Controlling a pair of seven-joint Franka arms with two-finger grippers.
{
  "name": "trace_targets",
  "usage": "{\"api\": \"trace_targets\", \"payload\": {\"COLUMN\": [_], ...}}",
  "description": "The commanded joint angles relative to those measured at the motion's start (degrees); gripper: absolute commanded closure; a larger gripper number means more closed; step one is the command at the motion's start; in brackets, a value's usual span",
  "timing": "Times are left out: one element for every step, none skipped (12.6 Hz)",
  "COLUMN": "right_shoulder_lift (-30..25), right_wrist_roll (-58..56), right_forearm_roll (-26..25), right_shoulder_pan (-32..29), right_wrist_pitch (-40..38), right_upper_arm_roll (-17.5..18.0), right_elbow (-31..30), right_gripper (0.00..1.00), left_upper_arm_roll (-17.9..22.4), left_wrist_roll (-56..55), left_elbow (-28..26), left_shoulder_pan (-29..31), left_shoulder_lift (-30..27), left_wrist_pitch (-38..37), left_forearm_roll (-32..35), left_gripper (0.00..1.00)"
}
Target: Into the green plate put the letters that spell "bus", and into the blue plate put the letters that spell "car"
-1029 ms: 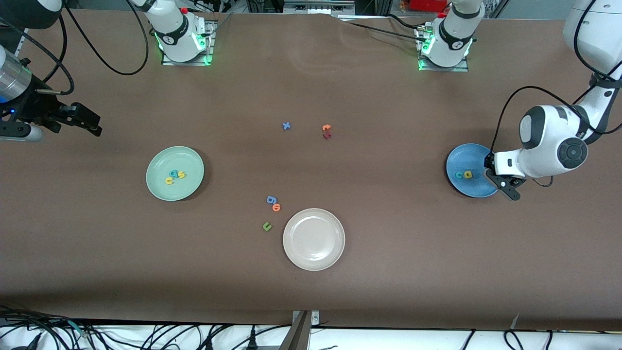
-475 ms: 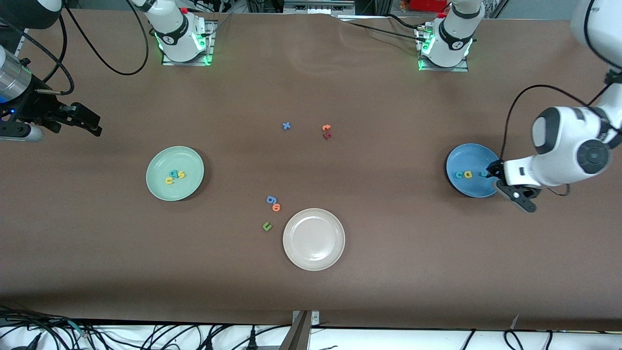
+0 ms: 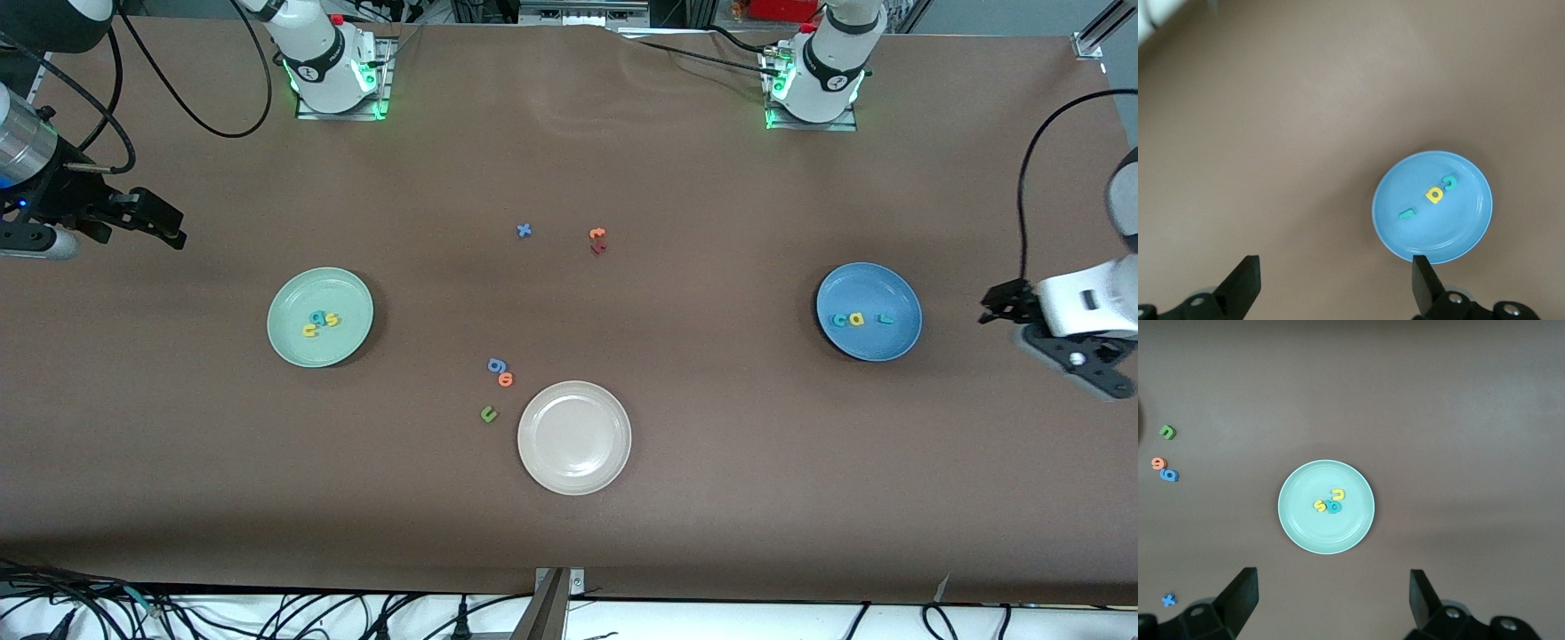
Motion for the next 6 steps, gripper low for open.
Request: {"api": "trace_targets", "payload": {"right_shoulder_lift": [0.60,0.60,0.60,0.60,0.60,0.60], "right_wrist_roll": [-0.16,-0.16,-0.16,-0.16,-0.16,-0.16], "right_forearm_roll": [0.07,0.07,0.07,0.07,0.07,0.07], "right_shoulder_pan": [0.11,0.11,0.11,0.11,0.11,0.11], "right_wrist_pitch": [-1.14,-1.14,-1.49,-1.58,-1.49,-1.49], "right_upper_arm_roll": [0.02,0.02,0.02,0.02,0.02,0.02], "right_elbow": [1.43,1.43,1.43,1.43,1.43,1.43], "right_gripper": [0.00,0.00,0.00,0.00,0.00,0.00], "left_upper_arm_roll": [-1.01,-1.27,-2.41,-3.38,-3.82,-4.87], "left_wrist_roll": [-0.69,-1.40,-3.14,-6.38,-10.42,-12.63], "left_elbow": [6.99,7.79,8.06,8.06,8.06,8.06], "left_shoulder_pan": [-0.43,-0.34,-0.34,-0.34,-0.34,-0.25], "left_shoulder_lift": [-0.24,-0.68,-1.21,-1.99,-2.44,-3.05], "left_wrist_pitch": [-4.09,-4.10,-4.01,-4.01,-4.18,-5.14], "left_forearm_roll": [-2.02,-2.19,-3.24,-3.25,-2.99,-2.90], "left_gripper": [0.00,0.00,0.00,0.00,0.00,0.00]}}
